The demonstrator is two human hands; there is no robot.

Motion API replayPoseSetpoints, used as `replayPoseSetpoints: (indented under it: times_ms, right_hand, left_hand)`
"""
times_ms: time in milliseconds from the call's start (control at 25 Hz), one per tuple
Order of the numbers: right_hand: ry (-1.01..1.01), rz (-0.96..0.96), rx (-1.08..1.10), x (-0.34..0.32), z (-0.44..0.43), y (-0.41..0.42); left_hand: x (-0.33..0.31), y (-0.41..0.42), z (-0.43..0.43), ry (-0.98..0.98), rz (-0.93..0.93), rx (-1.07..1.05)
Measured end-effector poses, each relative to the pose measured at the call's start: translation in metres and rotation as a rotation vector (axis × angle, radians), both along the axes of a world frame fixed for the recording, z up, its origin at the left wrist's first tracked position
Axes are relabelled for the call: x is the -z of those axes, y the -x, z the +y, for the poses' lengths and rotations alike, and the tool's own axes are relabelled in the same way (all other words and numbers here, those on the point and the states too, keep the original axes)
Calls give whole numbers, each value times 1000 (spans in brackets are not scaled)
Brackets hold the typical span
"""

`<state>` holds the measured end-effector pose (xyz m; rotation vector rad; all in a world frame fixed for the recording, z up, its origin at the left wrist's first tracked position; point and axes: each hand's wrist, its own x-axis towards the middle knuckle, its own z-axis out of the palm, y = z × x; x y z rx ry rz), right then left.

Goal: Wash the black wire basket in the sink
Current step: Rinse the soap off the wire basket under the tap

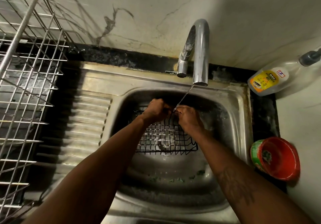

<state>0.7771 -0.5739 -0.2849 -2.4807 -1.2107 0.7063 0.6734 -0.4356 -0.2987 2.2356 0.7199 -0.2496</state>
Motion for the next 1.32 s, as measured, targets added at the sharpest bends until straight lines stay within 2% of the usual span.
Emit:
replayPoseSetpoints:
  times_ms: [240,440,600,760,880,1000,1160,1320]
  right_hand:
    - [113,-25,87,-7,15,-6]
    - [171,-192,-148,-13,-4,-19]
    - [202,-269,-185,-11,-20,-25]
    - [218,-228,-75,-13,-21,-28]
    - [228,-185,-91,-12,-15,-15]
    - [243,-143,-93,-11,-11,-9]
    - [255,-177,-91,-11,-19,-13]
    - [211,-141,-52,-10,-21,-12]
  left_hand:
    - [-2,-6,-7,-4,-114,-102]
    - [1,5,-17,-84,-69,46]
    - [-4,12,-11,-137,33,172]
    - [-1,13,-4,-147,88,126]
    - [0,1,-18,-185,74,59]
    - [-2,-11,-35,-147,51,87]
    - [2,-10,-27,-62,12,105]
    - [17,23,10,-45,85,-39]
